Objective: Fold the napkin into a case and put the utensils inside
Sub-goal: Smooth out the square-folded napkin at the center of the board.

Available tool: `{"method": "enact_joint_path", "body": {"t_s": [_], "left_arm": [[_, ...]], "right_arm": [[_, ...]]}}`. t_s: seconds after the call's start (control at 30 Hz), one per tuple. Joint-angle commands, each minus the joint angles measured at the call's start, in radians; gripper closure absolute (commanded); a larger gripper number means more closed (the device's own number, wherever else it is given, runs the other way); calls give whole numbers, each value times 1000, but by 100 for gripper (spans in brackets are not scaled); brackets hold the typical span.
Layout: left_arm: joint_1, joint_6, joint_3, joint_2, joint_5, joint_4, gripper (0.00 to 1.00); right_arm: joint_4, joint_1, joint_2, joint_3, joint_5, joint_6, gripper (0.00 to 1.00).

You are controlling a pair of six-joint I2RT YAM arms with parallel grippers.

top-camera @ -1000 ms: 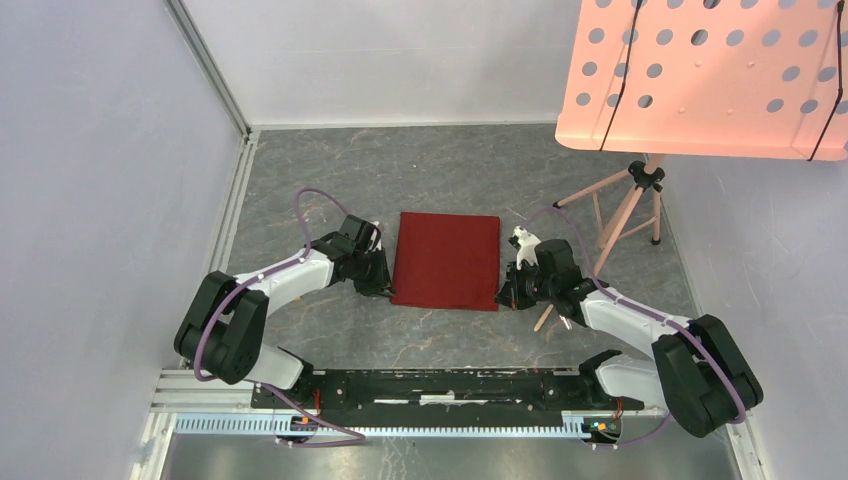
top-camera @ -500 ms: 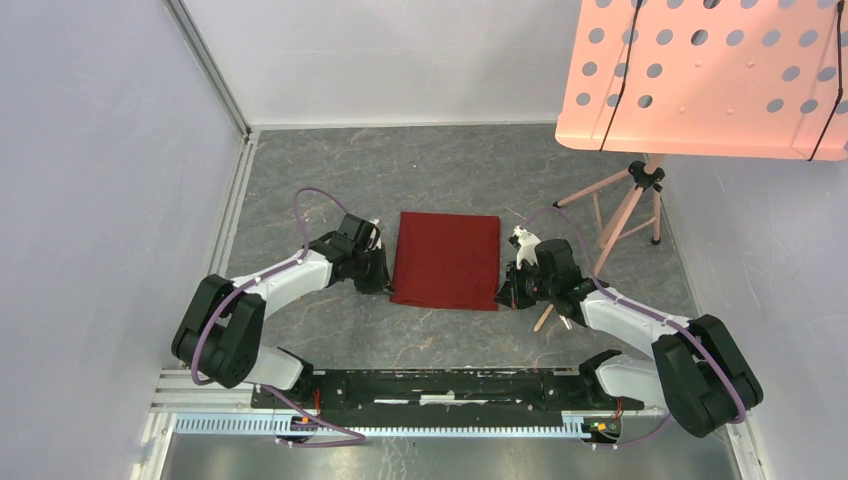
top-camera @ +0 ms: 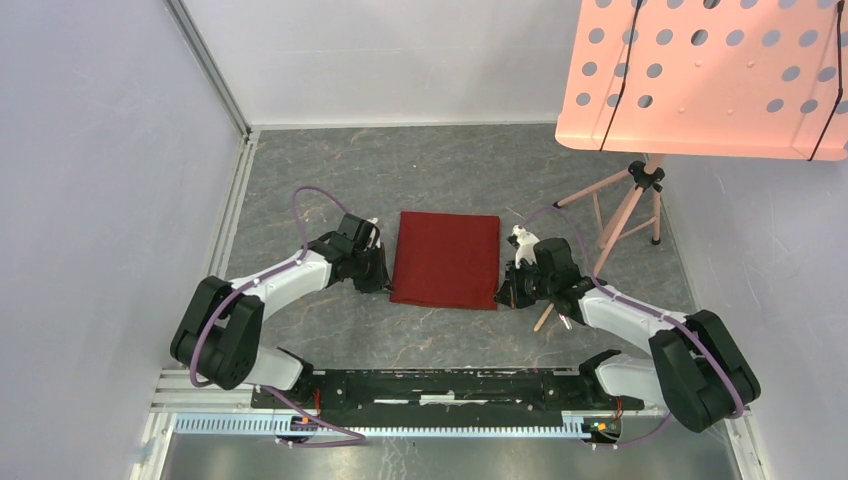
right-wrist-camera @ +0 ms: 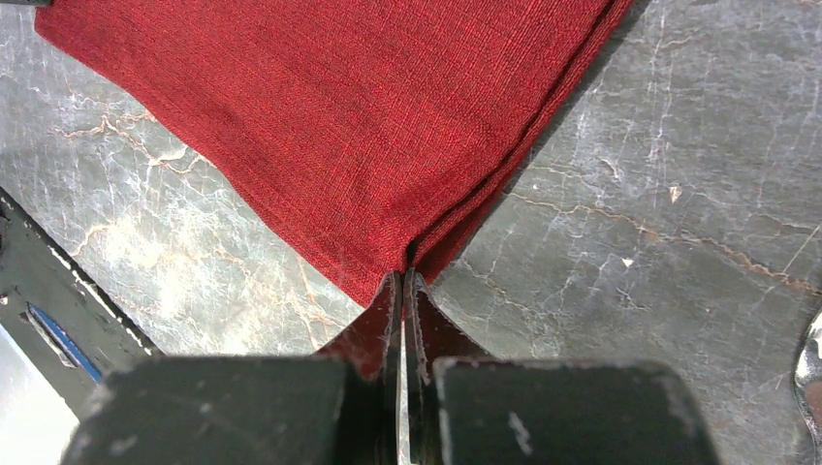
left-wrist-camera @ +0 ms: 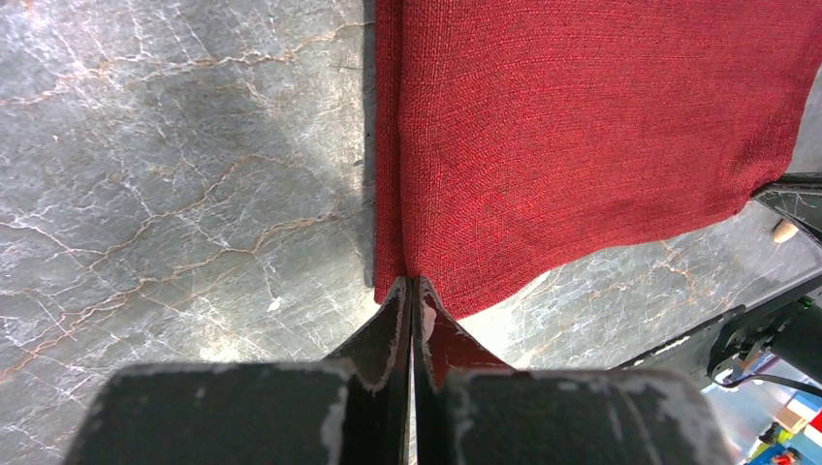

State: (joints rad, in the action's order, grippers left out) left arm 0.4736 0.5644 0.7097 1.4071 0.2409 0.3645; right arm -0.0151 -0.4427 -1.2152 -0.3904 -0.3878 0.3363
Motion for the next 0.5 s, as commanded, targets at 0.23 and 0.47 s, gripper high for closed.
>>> {"method": "enact_joint_path", "body": {"t_s": [0.23, 0.47], "left_arm": [[0, -47, 38, -8, -29, -18, 98], [0, -54, 52, -17, -38, -3, 98]], "right_arm": [[-19, 3, 10, -61, 15, -9, 100], [-19, 3, -5, -73, 23, -16, 100]]}}
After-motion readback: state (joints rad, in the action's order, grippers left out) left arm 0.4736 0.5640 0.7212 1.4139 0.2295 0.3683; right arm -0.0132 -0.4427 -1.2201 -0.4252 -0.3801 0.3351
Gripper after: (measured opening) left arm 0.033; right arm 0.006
